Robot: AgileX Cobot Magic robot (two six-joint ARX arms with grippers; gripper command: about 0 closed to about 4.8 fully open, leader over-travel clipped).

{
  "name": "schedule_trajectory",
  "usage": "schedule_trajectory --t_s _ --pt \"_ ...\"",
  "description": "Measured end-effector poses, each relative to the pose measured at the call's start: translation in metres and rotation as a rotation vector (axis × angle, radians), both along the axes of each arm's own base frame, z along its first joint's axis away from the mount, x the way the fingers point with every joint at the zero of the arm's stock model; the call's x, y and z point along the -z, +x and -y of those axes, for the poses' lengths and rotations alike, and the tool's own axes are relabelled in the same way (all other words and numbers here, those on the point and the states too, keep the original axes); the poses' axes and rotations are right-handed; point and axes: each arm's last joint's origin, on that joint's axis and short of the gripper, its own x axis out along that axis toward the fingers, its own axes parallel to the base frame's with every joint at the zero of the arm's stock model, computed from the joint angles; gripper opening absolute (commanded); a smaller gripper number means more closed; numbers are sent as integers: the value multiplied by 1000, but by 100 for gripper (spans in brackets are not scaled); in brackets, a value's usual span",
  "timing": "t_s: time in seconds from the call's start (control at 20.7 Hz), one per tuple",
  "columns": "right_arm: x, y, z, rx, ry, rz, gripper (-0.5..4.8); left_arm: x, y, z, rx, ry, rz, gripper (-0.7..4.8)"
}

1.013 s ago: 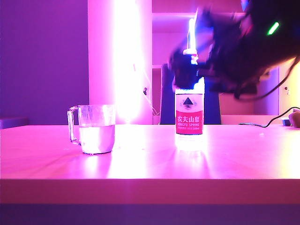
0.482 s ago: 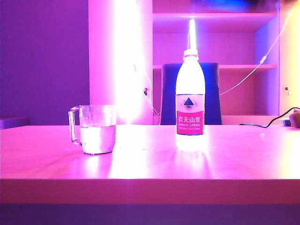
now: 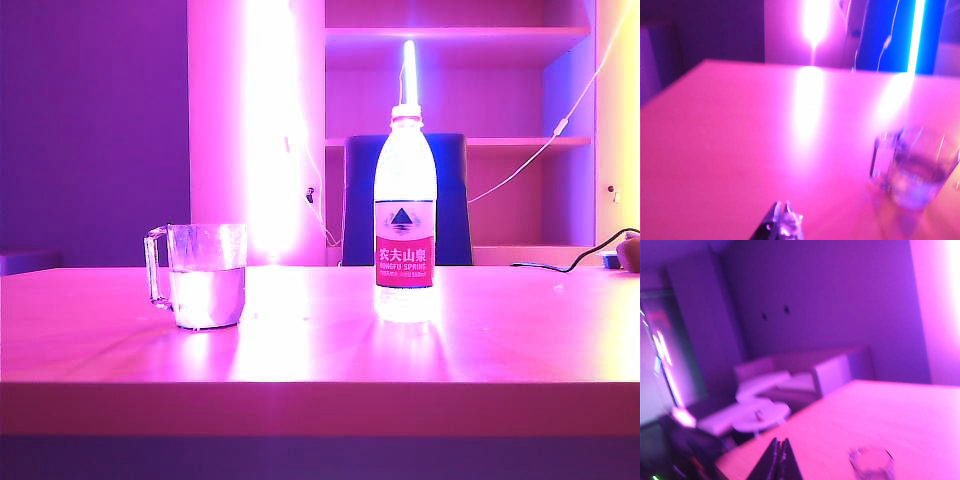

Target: Pick up the mineral water bottle on the table and pour water into the mug until it's half full.

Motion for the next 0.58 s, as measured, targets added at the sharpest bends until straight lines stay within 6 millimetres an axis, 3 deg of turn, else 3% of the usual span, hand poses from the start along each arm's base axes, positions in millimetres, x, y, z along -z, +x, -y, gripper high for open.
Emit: schedule_trajectory --t_s 0.1,0.29,0.58 --pt "-1 -2 -1 -71 2 27 -6 20 6 0 0 -2 -50 -5" --pt "2 -1 -6 -95 -30 23 -6 37 10 0 -2 -4 -84 -5" --pt "21 6 -27 -94 -176 -38 -6 47 10 0 -2 -6 -160 -5"
